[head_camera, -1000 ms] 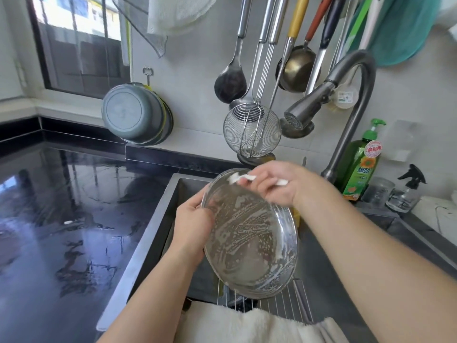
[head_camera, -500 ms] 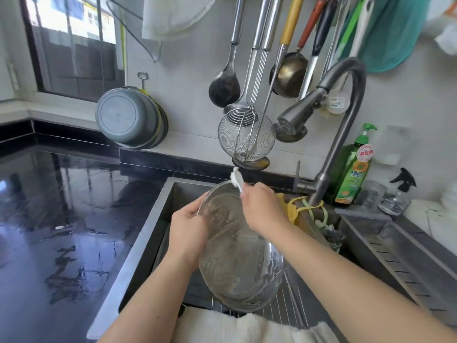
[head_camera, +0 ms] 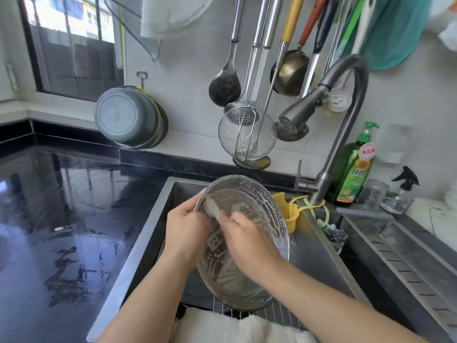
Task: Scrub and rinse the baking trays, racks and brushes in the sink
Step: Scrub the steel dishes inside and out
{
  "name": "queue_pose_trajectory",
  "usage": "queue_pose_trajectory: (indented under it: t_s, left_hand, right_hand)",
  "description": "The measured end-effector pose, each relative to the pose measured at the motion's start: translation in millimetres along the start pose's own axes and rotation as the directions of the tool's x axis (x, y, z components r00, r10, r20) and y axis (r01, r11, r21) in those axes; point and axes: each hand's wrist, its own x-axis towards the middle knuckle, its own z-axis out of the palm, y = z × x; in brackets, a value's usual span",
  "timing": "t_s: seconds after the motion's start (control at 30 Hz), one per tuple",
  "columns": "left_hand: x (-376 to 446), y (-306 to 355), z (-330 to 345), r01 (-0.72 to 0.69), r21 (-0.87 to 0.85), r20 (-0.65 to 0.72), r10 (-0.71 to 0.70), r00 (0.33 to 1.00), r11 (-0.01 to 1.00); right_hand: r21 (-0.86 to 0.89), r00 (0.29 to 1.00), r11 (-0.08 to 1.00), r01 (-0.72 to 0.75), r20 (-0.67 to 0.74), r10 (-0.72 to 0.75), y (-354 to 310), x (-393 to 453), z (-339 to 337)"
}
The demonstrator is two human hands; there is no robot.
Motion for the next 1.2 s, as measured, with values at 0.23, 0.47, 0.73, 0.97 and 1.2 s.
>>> queue_pose_trajectory:
  t_s: [0.23, 0.47, 0.73, 0.97, 1.2]
  left_hand:
    - [-2.7, -1.8, 6.7, 0.027, 0.0, -0.03, -0.027, 0.999, 1.0]
    - [-7.6, 0.5, 8.9, -0.001, 0.035, -0.066, 0.003, 0.998, 0.999]
    - [-0.5, -5.4, 6.2, 0.028, 0.071, -0.084, -0.022, 0.996, 0.997]
    - [2.3, -3.6, -0.1, 0.097, 0.065, -0.114, -0.089, 0.989, 0.993]
    - [4.0, -9.1, 3.5, 0.125, 0.129, -0.052, -0.119, 0.992, 0.984]
  right_hand:
    - [0.169, 0.927, 0.966, -0.197, -0.29, 0.24, 31.1, 16.8, -25.2]
    - [-0.017, 0.897, 0.907, -0.421, -0.16, 0.413, 39.8, 44.9, -11.1]
    - [0.14, 0.832, 0.856, -0.498, -0.204, 0.517, 39.8, 44.2, -3.0]
    - [-0.158, 0.919, 0.914, -0.374, -0.193, 0.343, 87.6, 23.7, -25.2]
    - [-0.592, 0.854, 0.632, 0.5, 0.214, -0.475, 116.4, 43.9, -83.3]
